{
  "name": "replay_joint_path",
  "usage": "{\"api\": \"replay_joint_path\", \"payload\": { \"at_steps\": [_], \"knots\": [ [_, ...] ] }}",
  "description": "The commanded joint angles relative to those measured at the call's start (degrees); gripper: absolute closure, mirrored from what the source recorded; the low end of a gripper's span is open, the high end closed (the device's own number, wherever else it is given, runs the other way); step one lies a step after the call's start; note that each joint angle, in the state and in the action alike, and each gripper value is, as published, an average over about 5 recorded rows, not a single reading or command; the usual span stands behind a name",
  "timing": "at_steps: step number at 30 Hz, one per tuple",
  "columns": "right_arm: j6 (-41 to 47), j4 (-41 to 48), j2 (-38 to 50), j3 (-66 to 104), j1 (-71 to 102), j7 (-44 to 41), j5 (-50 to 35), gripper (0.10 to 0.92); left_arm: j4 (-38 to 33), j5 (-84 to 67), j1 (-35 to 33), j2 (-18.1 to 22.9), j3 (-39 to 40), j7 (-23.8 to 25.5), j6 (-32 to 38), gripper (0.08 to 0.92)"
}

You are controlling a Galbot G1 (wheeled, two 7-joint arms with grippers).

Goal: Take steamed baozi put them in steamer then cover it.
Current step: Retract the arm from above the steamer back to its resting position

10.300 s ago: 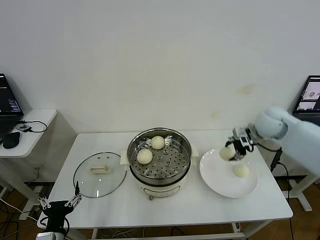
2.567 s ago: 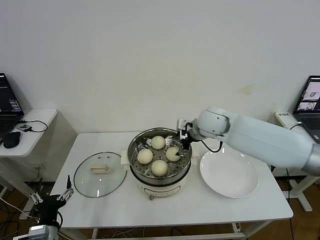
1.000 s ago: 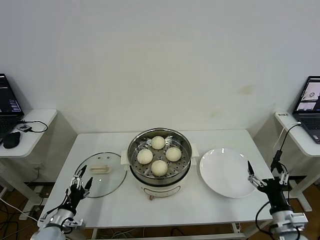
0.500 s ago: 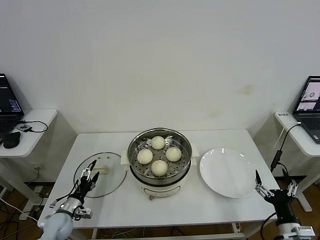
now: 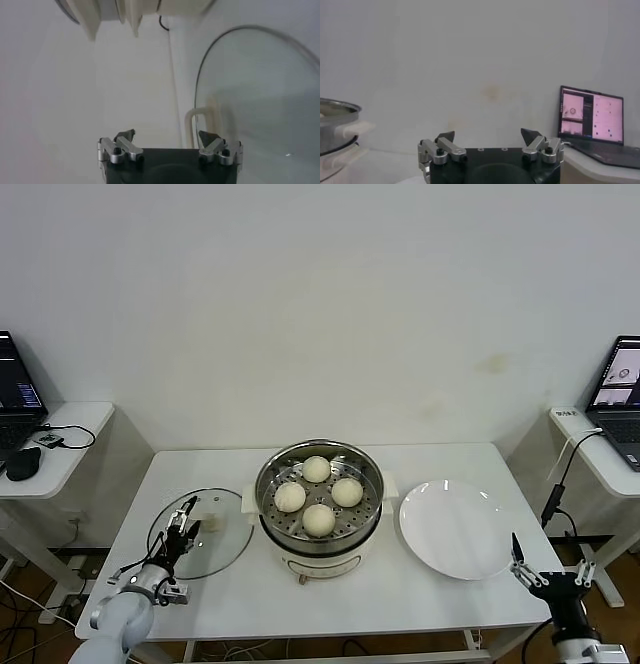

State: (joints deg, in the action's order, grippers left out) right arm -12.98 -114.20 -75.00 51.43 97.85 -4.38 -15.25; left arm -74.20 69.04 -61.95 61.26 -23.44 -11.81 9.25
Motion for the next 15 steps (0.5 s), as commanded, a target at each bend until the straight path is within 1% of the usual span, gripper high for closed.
{"api": "replay_joint_path", "payload": {
  "at_steps": [1, 6, 9, 15],
  "knots": [
    [-0.3, 1.0, -0.3, 0.1, 0.1, -0.1, -0.1, 0.202, 5.4, 0.6, 5.0, 0.4, 0.9, 0.0, -0.1, 0.177],
    [-0.5, 1.9, -0.4, -0.1, 0.0, -0.2, -0.1, 0.203, 6.2, 0.5, 6.2, 0.5, 1.2, 0.3, -0.4, 0.177],
    [-0.6, 2.2, -0.4, -0.2, -0.1, -0.3, -0.1, 0.202, 6.6, 0.5, 6.6, 0.6, 1.6, 0.7, -0.4, 0.209],
    [-0.5, 2.4, -0.5, -0.7, -0.5, -0.3, 0.0, 0.203, 7.6, 0.3, 7.1, 0.9, 2.1, 1.0, -0.5, 0.372]
  ]
}}
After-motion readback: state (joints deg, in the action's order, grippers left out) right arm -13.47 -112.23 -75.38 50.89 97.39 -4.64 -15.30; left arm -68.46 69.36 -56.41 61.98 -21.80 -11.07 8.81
